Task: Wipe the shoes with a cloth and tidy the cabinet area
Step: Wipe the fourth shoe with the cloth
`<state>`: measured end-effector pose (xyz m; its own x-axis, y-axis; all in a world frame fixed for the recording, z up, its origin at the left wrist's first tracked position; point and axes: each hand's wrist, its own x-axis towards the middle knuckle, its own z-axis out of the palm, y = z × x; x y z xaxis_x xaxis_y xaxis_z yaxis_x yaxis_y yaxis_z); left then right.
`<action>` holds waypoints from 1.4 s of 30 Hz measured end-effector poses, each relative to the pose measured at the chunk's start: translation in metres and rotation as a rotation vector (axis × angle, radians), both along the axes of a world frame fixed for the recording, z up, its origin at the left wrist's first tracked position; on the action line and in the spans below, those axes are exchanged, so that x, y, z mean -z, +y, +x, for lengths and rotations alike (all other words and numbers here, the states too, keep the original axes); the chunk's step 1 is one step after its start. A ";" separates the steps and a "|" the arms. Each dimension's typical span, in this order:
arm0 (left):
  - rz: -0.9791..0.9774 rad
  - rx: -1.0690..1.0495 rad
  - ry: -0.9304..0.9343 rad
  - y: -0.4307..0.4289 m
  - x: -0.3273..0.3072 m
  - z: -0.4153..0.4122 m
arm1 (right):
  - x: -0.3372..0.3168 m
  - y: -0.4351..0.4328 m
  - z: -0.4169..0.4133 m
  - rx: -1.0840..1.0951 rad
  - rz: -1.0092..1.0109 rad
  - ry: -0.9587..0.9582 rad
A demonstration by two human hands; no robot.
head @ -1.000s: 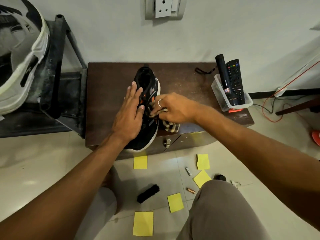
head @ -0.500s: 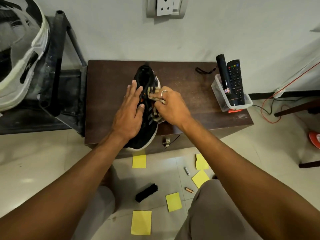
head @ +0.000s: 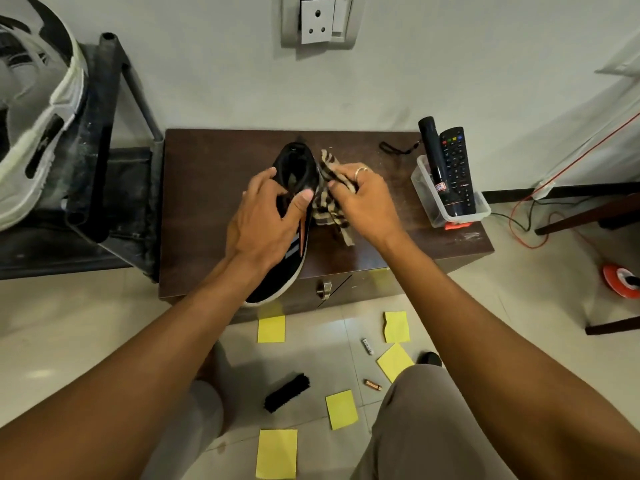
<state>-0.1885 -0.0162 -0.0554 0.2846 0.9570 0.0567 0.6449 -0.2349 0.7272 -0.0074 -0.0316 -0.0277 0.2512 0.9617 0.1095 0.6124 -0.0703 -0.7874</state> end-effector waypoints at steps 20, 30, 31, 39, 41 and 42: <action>-0.185 -0.123 -0.419 0.021 0.018 -0.020 | 0.039 0.002 0.000 -0.230 0.375 -0.556; -0.188 -0.085 -0.409 0.021 0.021 -0.019 | 0.041 -0.014 -0.002 -0.280 0.339 -0.533; -0.179 -0.090 -0.416 0.021 0.022 -0.020 | 0.041 -0.017 -0.012 -0.314 0.352 -0.531; -0.180 -0.057 -0.400 0.021 0.022 -0.021 | 0.034 -0.021 -0.009 -0.323 0.303 -0.565; -0.159 -0.053 -0.406 0.022 0.024 -0.020 | 0.037 -0.034 -0.025 -0.540 0.343 -0.612; -0.150 -0.048 -0.402 0.022 0.025 -0.019 | 0.039 -0.040 -0.026 -0.643 0.339 -0.652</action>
<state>-0.2078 0.0058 -0.0806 0.2229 0.9748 0.0128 0.3113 -0.0836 0.9466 -0.0329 -0.0716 -0.0663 -0.5181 0.7862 0.3370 0.7776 0.5970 -0.1973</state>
